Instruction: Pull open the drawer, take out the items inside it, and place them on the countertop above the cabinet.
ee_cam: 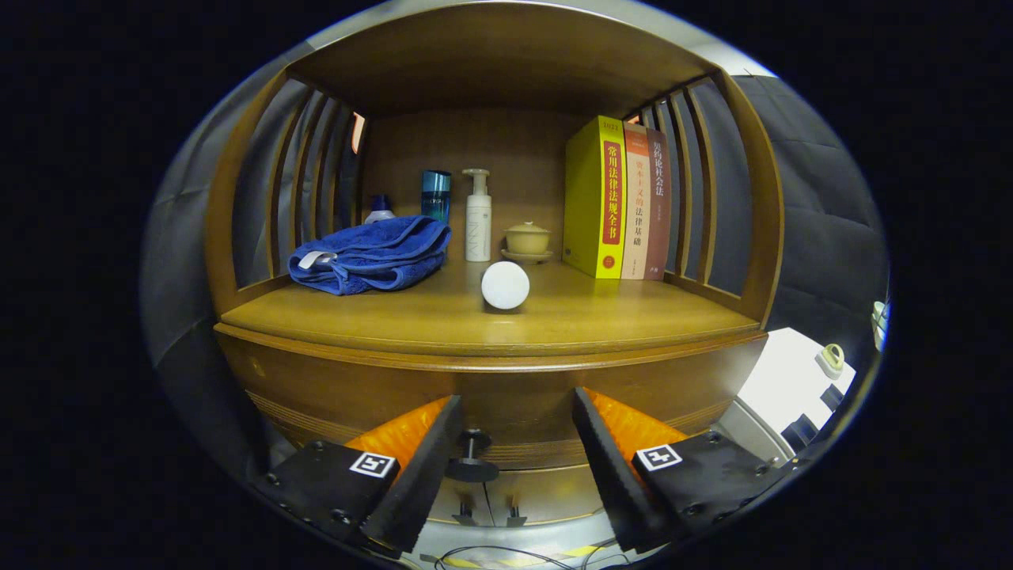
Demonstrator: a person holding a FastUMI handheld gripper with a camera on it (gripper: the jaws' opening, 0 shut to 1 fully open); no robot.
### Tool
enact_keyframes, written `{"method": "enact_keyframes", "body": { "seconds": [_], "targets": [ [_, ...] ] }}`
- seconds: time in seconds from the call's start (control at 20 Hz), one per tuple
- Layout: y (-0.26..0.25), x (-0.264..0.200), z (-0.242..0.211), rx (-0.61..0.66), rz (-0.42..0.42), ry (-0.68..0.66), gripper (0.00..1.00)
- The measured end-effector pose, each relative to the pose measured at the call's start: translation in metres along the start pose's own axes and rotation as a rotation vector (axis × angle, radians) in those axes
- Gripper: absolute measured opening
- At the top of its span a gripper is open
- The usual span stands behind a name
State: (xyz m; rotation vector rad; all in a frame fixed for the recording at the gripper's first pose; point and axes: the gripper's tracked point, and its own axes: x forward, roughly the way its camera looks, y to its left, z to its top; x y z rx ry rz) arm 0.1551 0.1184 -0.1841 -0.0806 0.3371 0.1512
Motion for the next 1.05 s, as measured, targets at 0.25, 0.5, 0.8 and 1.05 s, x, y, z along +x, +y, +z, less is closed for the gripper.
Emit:
{"method": "enact_keyframes", "body": {
  "seconds": [0.25, 0.5, 0.8, 1.05],
  "targets": [
    [-0.002, -0.001, 0.003, -0.006, 0.000, 0.017, 0.91],
    [-0.018, -0.031, 0.076, 0.001, 0.011, -0.076, 0.94],
    [-0.034, -0.099, 0.208, -0.046, 0.025, -0.264, 0.96],
    [-0.046, -0.166, 0.297, -0.019, 0.071, -0.378, 0.97]
  ]
}}
